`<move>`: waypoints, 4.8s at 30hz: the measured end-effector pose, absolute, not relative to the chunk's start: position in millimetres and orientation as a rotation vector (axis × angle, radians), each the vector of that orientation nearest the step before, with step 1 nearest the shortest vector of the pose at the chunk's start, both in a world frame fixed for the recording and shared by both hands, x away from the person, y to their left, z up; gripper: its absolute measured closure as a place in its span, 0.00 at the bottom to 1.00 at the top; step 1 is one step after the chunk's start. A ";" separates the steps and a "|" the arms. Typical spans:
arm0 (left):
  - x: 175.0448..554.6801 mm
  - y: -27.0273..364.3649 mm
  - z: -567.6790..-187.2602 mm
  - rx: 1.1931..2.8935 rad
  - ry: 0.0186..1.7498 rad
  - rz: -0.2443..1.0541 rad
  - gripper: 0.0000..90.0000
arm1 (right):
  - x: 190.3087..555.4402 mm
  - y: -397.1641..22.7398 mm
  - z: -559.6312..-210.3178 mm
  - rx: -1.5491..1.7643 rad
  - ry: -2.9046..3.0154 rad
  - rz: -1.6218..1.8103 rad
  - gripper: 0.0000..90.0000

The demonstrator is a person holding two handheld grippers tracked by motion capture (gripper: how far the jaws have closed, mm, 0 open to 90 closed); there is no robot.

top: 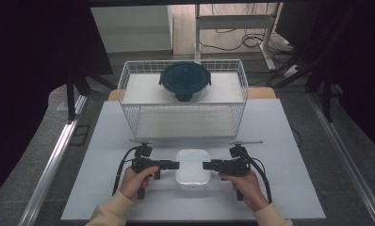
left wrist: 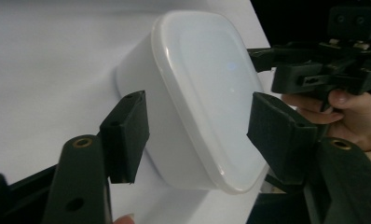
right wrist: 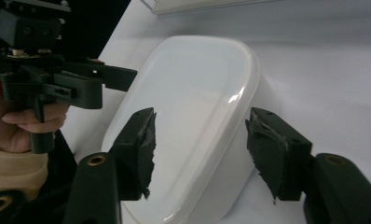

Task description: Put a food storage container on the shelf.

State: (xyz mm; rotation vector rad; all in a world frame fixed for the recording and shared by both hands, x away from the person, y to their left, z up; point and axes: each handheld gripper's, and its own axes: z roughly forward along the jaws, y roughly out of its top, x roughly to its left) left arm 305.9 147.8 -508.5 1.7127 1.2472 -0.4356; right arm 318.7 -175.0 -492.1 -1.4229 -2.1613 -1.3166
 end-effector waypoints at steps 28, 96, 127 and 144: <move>289.2 152.3 -499.8 1.627 1.221 -0.458 0.90 | 307.0 -194.5 -490.3 -1.411 -2.007 -1.337 0.88; 305.3 179.7 -324.4 1.624 0.984 -0.088 0.88 | 326.4 -161.9 -302.8 -1.097 -2.341 -1.703 0.89; 352.2 189.0 -233.8 1.636 0.958 -0.002 0.88 | 370.6 -150.0 -219.4 -1.060 -2.370 -1.786 0.89; 391.0 185.9 -231.7 1.631 1.006 -0.049 0.88 | 406.6 -154.2 -221.1 -1.128 -2.291 -1.756 0.89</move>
